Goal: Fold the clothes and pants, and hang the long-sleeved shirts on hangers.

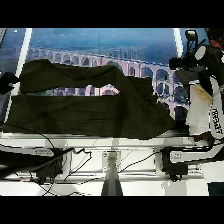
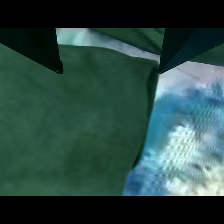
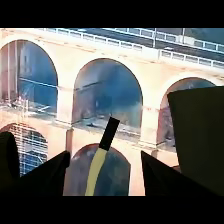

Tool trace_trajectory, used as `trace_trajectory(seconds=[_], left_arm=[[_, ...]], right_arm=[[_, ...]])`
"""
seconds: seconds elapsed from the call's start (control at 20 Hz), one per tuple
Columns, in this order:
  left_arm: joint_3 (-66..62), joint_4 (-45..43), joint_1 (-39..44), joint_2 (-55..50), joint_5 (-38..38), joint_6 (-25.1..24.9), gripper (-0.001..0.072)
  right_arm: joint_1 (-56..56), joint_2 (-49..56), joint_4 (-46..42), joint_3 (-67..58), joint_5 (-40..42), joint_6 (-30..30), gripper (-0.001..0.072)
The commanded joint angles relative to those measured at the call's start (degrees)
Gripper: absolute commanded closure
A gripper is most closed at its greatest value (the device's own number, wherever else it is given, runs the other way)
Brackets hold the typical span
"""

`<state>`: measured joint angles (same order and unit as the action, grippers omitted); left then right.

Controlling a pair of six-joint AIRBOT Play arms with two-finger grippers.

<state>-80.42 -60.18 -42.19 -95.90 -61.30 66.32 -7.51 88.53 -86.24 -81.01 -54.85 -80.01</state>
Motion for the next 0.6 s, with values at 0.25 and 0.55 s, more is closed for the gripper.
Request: trace_trajectory(seconds=[0.25, 0.55], left_arm=[[-0.04, 4.72, 0.24, -10.54, 0.68, -8.46, 0.0011], [-0.13, 13.88, 0.66, -11.32, 4.0, -8.94, 0.0685]], right_arm=[[-0.7, 0.81, 0.52, -0.04, -1.55, -6.32, 0.0201], [-0.72, 0.81, 0.44, 0.04, -1.62, -6.32, 0.0202]])
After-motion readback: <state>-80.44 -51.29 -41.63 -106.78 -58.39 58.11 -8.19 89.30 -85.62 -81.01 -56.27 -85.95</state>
